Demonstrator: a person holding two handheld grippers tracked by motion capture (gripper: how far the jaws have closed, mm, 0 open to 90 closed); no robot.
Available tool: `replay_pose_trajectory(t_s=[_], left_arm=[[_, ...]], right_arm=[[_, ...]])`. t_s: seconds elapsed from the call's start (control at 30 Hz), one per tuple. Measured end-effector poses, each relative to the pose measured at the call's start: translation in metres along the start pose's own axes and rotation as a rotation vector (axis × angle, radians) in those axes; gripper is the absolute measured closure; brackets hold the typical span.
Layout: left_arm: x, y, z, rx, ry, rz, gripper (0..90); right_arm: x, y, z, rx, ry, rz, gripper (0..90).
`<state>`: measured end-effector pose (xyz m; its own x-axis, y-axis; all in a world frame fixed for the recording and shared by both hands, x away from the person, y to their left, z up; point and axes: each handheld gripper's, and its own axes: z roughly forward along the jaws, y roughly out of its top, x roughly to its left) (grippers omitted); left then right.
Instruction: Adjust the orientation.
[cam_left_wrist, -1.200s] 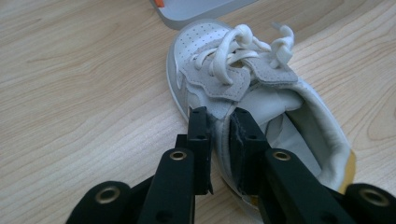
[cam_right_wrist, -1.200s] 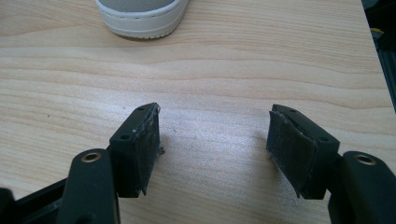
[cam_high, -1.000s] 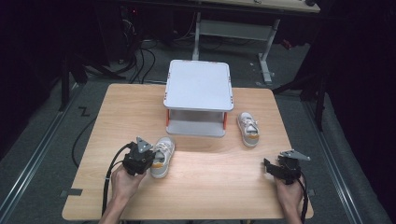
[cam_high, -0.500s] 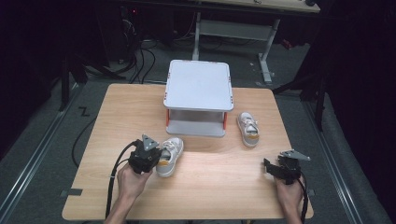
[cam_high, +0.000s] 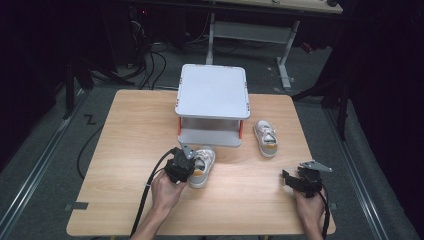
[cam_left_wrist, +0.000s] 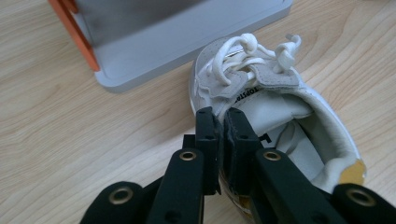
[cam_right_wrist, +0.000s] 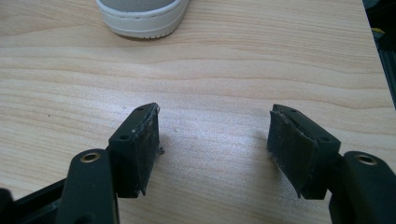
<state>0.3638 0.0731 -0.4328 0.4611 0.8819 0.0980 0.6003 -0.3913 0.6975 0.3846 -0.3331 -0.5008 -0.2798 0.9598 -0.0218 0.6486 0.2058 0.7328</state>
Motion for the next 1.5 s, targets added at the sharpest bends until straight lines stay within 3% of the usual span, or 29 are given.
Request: replay_pose_trajectory(t_s=[0.13, 0.17, 0.2, 0.47, 0.53, 0.63, 0.7, 0.83, 1.0, 1.17, 1.3, 1.4, 1.5], left_arm=[[-0.009, 0.002, 0.009, 0.021, -0.013, 0.006, 84.1], [-0.016, 0.002, 0.01, 0.027, -0.004, 0.031, 83.7], [-0.016, 0.002, 0.01, 0.027, -0.004, 0.031, 83.3], [-0.013, -0.002, 0.011, 0.039, -0.134, -0.025, 78.6], [-0.013, -0.003, 0.011, 0.035, -0.134, -0.02, 77.6], [-0.01, -0.003, 0.011, 0.025, -0.17, -0.033, 74.4], [-0.007, -0.003, 0.01, 0.009, -0.198, -0.053, 66.0], [-0.003, -0.004, 0.007, -0.011, -0.209, -0.069, 54.6], [0.002, -0.006, 0.005, -0.033, -0.214, -0.076, 49.7], [0.012, -0.011, -0.003, -0.083, -0.211, -0.112, 47.1], [0.028, -0.018, -0.009, -0.13, -0.185, -0.135, 44.3], [0.035, -0.023, -0.01, -0.137, -0.171, -0.152, 43.6], [0.051, -0.035, -0.014, -0.149, -0.123, -0.19, 42.8]], right_arm=[[0.0, 0.0, 0.0, 0.001, 0.001, 0.003, 33.8], [0.0, 0.0, 0.0, 0.001, 0.001, 0.002, 33.8], [0.0, 0.0, 0.0, 0.001, 0.002, 0.004, 33.7], [0.0, 0.0, 0.0, 0.001, 0.001, 0.003, 33.7], [0.0, 0.0, 0.0, 0.001, 0.002, 0.003, 33.7], [0.0, 0.0, 0.0, 0.001, 0.002, 0.003, 33.6], [0.0, 0.0, 0.0, 0.001, 0.002, 0.002, 33.5], [0.0, 0.0, 0.0, 0.002, 0.002, 0.002, 33.5], [0.0, 0.0, 0.0, 0.001, 0.002, 0.003, 33.6], [0.0, 0.0, 0.0, 0.0, 0.002, -0.002, 34.2], [0.001, 0.001, 0.0, 0.001, -0.002, 0.006, 34.7], [0.002, 0.001, 0.001, -0.002, -0.003, 0.004, 36.1], [0.004, 0.002, 0.001, -0.004, -0.008, 0.007, 41.0]])
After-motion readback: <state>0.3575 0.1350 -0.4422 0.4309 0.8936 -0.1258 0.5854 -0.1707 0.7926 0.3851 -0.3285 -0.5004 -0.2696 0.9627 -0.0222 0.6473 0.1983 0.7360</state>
